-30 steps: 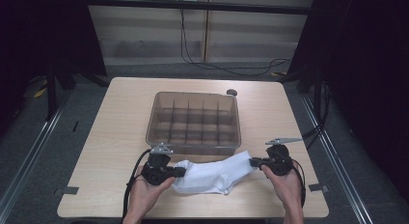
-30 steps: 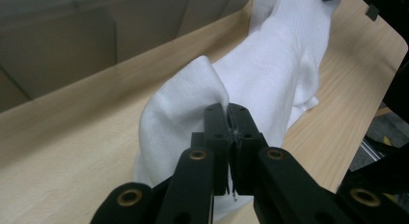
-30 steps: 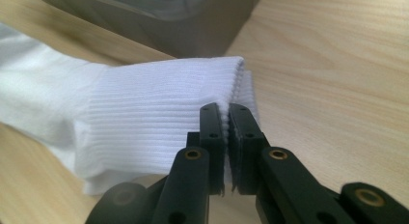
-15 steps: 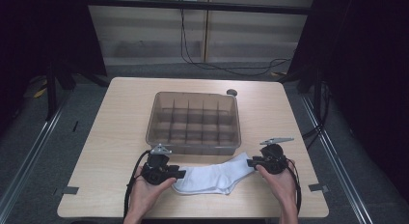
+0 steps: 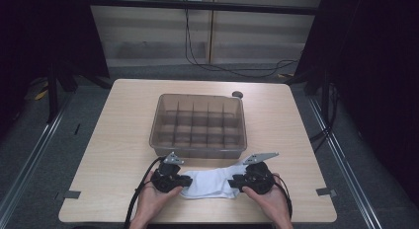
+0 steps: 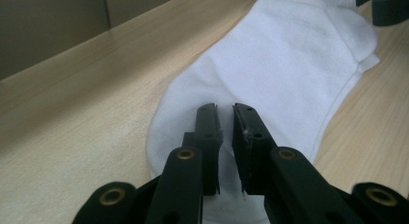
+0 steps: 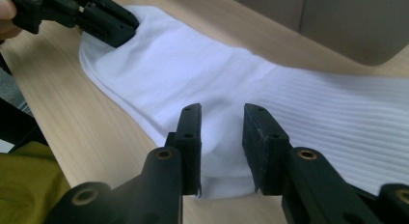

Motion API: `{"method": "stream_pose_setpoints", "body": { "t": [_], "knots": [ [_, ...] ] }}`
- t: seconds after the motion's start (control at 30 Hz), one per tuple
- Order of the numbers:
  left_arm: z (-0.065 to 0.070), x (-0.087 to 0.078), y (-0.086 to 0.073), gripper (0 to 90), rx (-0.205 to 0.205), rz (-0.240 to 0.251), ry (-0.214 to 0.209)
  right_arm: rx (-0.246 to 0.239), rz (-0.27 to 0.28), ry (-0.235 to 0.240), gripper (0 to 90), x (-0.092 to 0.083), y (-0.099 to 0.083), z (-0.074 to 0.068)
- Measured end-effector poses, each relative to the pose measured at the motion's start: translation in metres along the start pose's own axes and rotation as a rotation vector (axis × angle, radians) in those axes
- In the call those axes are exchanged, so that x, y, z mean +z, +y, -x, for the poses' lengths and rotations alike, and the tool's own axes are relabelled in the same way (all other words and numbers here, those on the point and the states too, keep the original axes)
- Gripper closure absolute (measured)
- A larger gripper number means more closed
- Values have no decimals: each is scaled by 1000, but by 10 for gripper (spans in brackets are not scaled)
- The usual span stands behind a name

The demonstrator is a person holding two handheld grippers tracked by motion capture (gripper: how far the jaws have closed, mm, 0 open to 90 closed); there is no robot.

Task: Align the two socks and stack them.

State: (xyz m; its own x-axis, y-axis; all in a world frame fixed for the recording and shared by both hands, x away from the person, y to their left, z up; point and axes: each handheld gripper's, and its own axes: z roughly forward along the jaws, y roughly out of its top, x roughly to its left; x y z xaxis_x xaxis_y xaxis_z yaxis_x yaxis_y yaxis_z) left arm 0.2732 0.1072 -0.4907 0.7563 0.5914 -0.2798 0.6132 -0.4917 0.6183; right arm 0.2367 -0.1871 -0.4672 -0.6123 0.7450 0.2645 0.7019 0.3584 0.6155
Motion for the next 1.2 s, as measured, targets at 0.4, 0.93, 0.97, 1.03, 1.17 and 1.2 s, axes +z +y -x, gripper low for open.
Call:
{"method": "stream_pose_setpoints", "body": {
  "t": [0.4, 0.93, 0.97, 1.03, 1.17, 1.2],
  "knots": [
    [-5, -3, 0, 734, 22, 11, 44, -3, -43, -21, 875, 11, -9, -2],
    [-3, -12, 0, 641, 23, -13, 94, 32, 28, 33, 683, -5, -18, 7],
    [-3, -14, 1, 668, 30, -8, 91, 50, 66, 29, 730, -11, -15, 11],
    [-2, -16, 3, 742, 40, 5, 66, 59, 96, -6, 785, -17, -10, 17],
    [-2, -14, 10, 793, 54, 13, 43, 109, 97, -153, 785, -18, -3, 39],
    [-2, -10, 11, 792, 70, 3, 56, 108, 108, -167, 770, -17, -3, 42]
  ]
}}
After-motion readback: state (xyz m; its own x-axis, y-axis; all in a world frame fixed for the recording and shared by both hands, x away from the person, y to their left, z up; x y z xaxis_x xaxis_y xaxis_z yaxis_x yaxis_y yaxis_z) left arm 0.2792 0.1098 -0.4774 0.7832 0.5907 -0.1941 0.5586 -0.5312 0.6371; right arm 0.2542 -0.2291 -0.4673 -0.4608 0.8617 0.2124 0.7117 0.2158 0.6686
